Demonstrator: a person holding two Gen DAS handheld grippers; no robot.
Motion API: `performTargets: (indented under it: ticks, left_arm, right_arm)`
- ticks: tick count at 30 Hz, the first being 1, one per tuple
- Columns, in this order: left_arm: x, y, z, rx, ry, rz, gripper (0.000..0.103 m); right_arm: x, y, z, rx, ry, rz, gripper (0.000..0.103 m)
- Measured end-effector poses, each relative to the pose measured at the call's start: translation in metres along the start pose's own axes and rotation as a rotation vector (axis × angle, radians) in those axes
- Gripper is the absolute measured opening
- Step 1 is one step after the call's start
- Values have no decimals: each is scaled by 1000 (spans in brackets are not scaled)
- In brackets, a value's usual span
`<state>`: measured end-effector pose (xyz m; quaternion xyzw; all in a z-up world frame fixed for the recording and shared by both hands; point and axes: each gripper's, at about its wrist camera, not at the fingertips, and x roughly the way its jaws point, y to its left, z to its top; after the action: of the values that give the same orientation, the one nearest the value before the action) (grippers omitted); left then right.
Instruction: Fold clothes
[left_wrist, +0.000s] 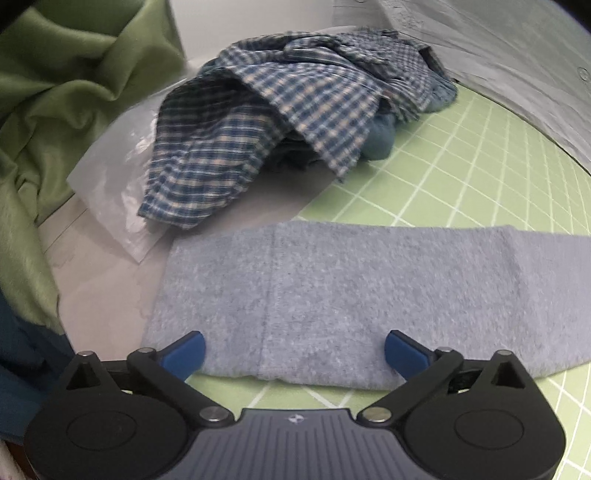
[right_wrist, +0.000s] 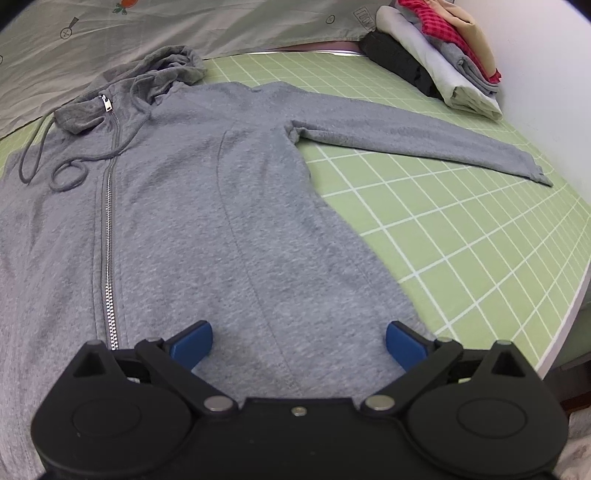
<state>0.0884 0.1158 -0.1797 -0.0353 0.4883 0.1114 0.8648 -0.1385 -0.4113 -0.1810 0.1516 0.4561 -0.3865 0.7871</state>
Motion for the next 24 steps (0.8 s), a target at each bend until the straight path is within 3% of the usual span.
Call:
performTargets:
  ticks: [3, 5, 7, 9, 12, 17, 24]
  left_arm:
    - [-2, -2, 0, 8, -15, -17, 96]
    - [-6, -5, 1, 26, -38, -32, 77]
    - [-10, -10, 3, 35, -46, -32, 45]
    - [-12, -18, 6, 50, -41, -33, 26]
    - [-15, -33, 8, 71, -33, -45, 21]
    - [-35, -70, 12, 60, -46, -137, 19]
    - [-73, -193, 17, 135, -98, -286, 19]
  right_arm:
    - [0, 0, 2, -15, 9, 1, 102]
    - [0, -1, 3, -30, 14, 5, 102]
    - [0, -3, 3, -24, 20, 9, 102]
    - [0, -5, 4, -19, 24, 18, 102]
    - [0, -8, 6, -24, 24, 35, 100]
    - [-7, -24, 20, -8, -18, 67, 99]
    - [-6, -71, 48, 4, -69, 58, 99]
